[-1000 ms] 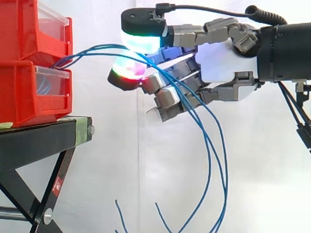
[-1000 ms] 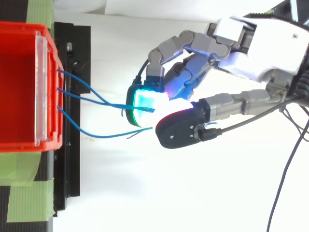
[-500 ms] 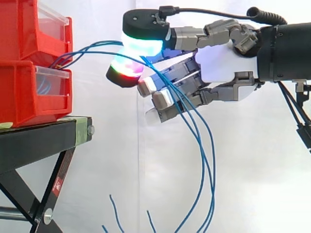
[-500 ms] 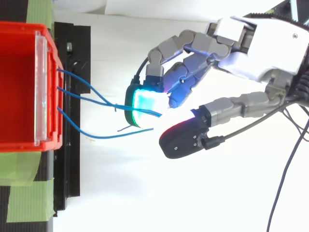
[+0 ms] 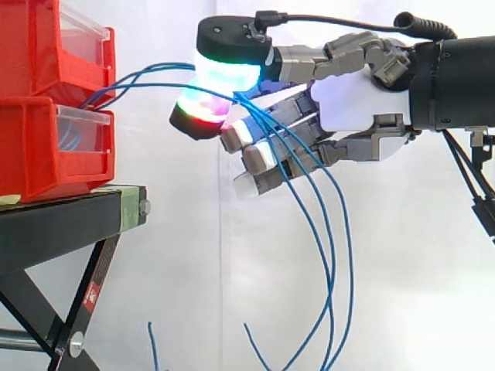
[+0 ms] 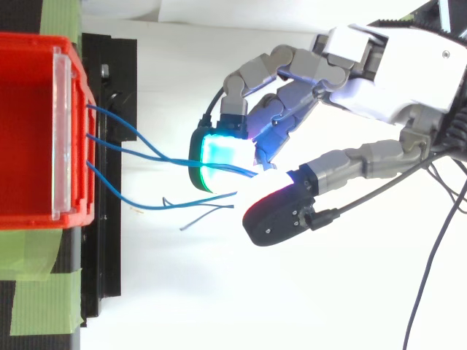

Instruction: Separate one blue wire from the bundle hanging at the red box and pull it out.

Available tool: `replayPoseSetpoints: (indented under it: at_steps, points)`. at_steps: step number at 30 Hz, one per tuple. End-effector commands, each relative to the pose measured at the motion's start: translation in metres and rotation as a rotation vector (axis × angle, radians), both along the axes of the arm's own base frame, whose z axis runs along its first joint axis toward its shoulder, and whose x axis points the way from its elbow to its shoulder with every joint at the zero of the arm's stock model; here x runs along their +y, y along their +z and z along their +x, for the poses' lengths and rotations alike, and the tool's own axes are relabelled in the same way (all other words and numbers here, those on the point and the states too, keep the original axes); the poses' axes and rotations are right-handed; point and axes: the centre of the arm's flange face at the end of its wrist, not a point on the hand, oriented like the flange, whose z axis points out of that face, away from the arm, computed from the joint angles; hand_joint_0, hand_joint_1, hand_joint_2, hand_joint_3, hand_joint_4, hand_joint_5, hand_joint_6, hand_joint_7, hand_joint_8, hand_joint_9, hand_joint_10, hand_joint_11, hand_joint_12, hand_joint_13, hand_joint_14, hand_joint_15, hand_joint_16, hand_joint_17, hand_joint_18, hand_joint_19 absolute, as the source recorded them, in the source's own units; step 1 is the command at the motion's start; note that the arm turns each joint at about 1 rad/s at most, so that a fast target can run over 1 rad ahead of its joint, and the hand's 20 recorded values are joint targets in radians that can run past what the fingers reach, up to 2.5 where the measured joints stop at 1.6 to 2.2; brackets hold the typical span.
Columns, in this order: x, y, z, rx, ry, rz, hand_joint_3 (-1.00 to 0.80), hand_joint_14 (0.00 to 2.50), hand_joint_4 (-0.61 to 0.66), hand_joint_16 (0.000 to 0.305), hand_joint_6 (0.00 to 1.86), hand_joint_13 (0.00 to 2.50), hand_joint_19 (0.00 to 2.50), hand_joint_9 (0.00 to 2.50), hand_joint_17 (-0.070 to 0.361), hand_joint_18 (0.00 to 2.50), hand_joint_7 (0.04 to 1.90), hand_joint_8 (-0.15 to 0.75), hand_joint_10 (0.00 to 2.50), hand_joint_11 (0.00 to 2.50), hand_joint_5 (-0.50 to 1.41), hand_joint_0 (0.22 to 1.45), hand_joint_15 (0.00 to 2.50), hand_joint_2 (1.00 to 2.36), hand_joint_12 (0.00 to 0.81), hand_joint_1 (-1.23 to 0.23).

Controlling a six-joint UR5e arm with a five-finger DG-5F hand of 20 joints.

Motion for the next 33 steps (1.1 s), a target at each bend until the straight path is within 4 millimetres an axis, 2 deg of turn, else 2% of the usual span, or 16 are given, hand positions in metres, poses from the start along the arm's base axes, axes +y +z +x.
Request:
replayPoseSetpoints:
  at_steps: [1,14,24,33]
  points:
    - [0.0000,-0.0008,0.0002,0.002,0.000,-0.002,-0.47,0.03,0.16,0.060,0.91,1.22,0.56,0.99,0.134,0.73,1.00,0.342,0.02,1.32,-0.24,0.54,1.07,1.00,0.441,-0.67]
    - [0.0000,0.0001,0.0000,0.001,0.000,-0.003,-0.48,0.02,0.18,0.062,0.91,1.29,0.57,1.07,0.140,0.76,0.98,0.347,0.01,1.44,-0.24,0.52,1.12,1.00,0.442,-0.63]
    - [-0.0003,0.0001,-0.0001,0.000,-0.003,-0.001,-0.36,0.02,0.16,0.057,0.92,1.38,0.60,1.18,0.129,0.78,0.97,0.330,0.01,1.52,-0.23,0.62,1.22,1.01,0.399,-0.66]
    - [0.0000,0.0001,0.0000,0.001,0.000,-0.004,-0.33,0.02,0.15,0.057,0.92,1.41,0.60,1.21,0.128,0.79,0.98,0.329,0.01,1.58,-0.22,0.63,1.28,1.01,0.387,-0.67]
